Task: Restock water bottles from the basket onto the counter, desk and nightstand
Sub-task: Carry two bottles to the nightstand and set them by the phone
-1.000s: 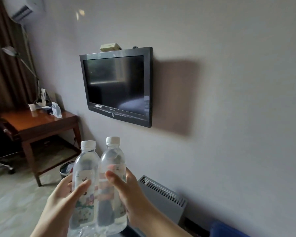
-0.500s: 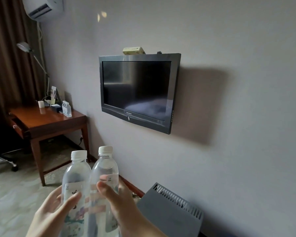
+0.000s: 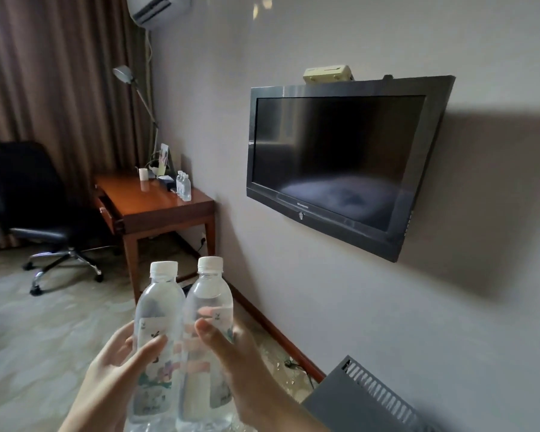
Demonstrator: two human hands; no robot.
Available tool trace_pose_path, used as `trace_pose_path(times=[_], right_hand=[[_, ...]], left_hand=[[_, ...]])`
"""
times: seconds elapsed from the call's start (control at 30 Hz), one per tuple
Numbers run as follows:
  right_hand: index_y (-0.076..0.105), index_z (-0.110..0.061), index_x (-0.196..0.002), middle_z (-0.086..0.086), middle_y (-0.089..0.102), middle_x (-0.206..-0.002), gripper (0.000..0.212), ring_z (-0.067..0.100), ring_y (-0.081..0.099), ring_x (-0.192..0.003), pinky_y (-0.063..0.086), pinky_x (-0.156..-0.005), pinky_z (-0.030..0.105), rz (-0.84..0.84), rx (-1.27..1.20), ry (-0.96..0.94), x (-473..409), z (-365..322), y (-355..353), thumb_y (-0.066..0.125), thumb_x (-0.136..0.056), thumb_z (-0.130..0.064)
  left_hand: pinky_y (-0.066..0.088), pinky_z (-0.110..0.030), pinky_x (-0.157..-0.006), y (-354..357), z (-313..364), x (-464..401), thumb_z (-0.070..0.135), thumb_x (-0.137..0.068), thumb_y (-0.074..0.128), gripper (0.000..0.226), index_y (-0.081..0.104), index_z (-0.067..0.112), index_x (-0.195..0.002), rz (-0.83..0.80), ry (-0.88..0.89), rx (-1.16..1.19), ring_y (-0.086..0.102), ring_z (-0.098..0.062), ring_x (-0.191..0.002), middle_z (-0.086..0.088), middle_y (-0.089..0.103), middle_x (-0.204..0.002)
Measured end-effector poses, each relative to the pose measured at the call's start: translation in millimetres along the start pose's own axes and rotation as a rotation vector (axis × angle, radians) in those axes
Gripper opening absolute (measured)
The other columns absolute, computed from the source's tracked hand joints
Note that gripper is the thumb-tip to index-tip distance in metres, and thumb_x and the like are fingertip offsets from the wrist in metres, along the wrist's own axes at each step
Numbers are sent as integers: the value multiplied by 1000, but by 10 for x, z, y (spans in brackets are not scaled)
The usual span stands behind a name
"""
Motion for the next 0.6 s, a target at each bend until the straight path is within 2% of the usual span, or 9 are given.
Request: trace_pose_path(times=[0.1, 0.17, 0.27, 0.33, 0.4, 0.43, 0.6], right_hand=[[51, -11, -124, 20, 64, -119, 73, 30, 65, -106, 52, -92, 46, -18, -49, 35, -438, 78, 86, 73, -68, -52], [52, -11, -123, 18, 65, -116, 75, 29, 67, -103, 55, -88, 43, -38, -52, 68, -716, 130, 165, 75, -65, -53], [54, -13, -121, 11, 70, -109, 63, 23, 70, -97, 57, -82, 38, -68, -26, 105, -1085, 213, 334, 70, -71, -47], [54, -13, -121, 10, 70, -109, 65, 24, 70, -96, 56, -85, 44, -75, -9, 118, -1298, 285, 499, 70, -70, -50], [56, -14, -118, 11, 69, -110, 70, 25, 69, -96, 53, -88, 50, -88, 30, 148, -1522, 391, 681, 72, -65, -56], [58, -14, -115, 11, 70, -108, 65, 24, 70, -94, 54, -87, 49, -100, 54, 147, -1630, 426, 780, 69, -66, -56], [60, -14, -110, 3, 73, -96, 44, 17, 73, -79, 57, -72, 36, -151, 49, 157, -2188, 597, 1291, 60, -78, -44]], left_hand=[[53, -40, -68, -159, -14, -334, 59, -9, 86, 101, 65, 28, -104, 8, -22, 55, 69, -30, -89, -11, 71, -103], [53, -40, -68, -262, 34, -495, 50, -20, 87, 87, 65, 29, -102, 42, -27, 77, 70, -28, -87, -9, 72, -103], [51, -36, -64, -484, 72, -718, 28, -51, 85, 52, 63, 31, -98, 121, -36, 100, 69, -23, -81, -8, 71, -102], [51, -37, -66, -685, 49, -860, 22, -63, 77, 46, 61, 27, -106, 163, -45, 110, 68, -23, -83, -8, 70, -104], [51, -36, -65, -906, 19, -1008, 24, -63, 79, 56, 59, 22, -116, 199, -46, 100, 70, -18, -79, -7, 70, -103], [51, -35, -64, -1028, 8, -1087, 25, -63, 80, 59, 59, 21, -117, 209, -45, 90, 70, -15, -77, -7, 70, -103], [52, -35, -66, -1666, -3, -1500, 31, -57, 81, 56, 62, 24, -109, 236, -61, 82, 71, -13, -74, -8, 71, -101]])
Point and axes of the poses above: each hand's wrist, its own x-axis away from the middle knuckle, its own y-axis out of the palm, z = x × y, the point moved 2 cm from there along -x, towards the middle knuckle
